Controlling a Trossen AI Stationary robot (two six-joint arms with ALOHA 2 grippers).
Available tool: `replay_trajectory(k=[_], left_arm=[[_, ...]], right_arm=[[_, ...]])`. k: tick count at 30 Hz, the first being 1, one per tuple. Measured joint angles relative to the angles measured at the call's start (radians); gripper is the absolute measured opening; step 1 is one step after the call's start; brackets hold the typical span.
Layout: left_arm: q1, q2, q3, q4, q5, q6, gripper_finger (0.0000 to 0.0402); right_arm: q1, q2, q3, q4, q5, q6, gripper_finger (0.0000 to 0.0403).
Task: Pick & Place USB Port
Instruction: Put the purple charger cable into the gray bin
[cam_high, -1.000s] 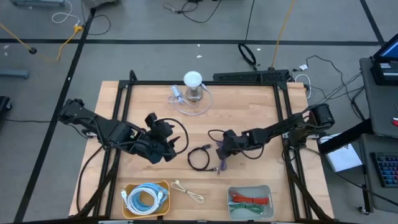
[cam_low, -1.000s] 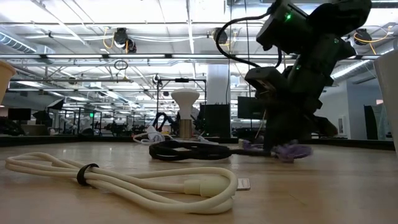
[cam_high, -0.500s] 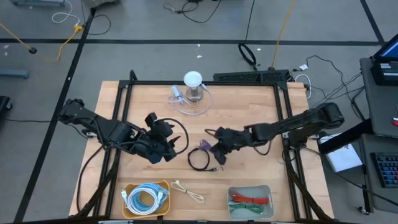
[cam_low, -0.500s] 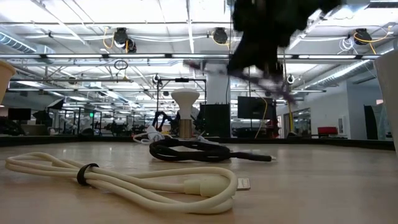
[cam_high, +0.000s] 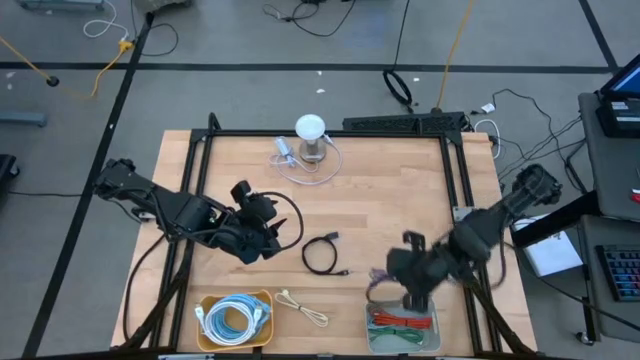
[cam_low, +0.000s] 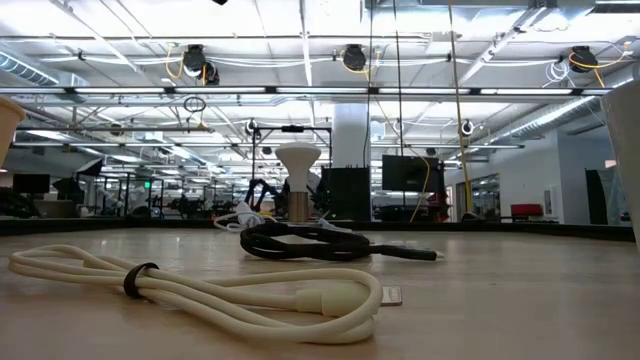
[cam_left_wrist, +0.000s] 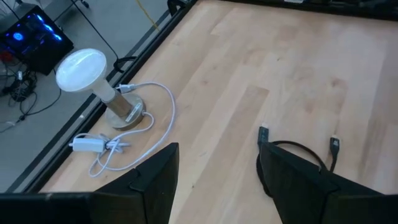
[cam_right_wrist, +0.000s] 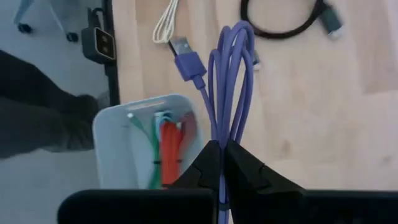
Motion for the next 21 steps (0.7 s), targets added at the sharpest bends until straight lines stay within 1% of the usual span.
replay_trajectory(k=[4, 8, 14, 21], left_arm=[[0.006, 0.0, 0.0, 0.0, 0.002, 0.018, 0.023], [0.018, 0.0, 0.0, 0.0, 0.012, 0.026, 0.023], [0.038, 0.0, 0.0, 0.0, 0.049, 0.042, 0.023], [0.056, 0.0, 0.0, 0.001, 0.05, 0.045, 0.023]], right_arm=[[0.094, 0.056, 0.0, 0.001, 0.025, 0.146, 0.0001], [0.156, 0.132, 0.0, 0.051, -0.007, 0.203, 0.0001], [0.211, 0.228, 0.025, 0.109, -0.054, 0.192, 0.0], [0.219, 0.259, 0.025, 0.121, -0.055, 0.171, 0.0]])
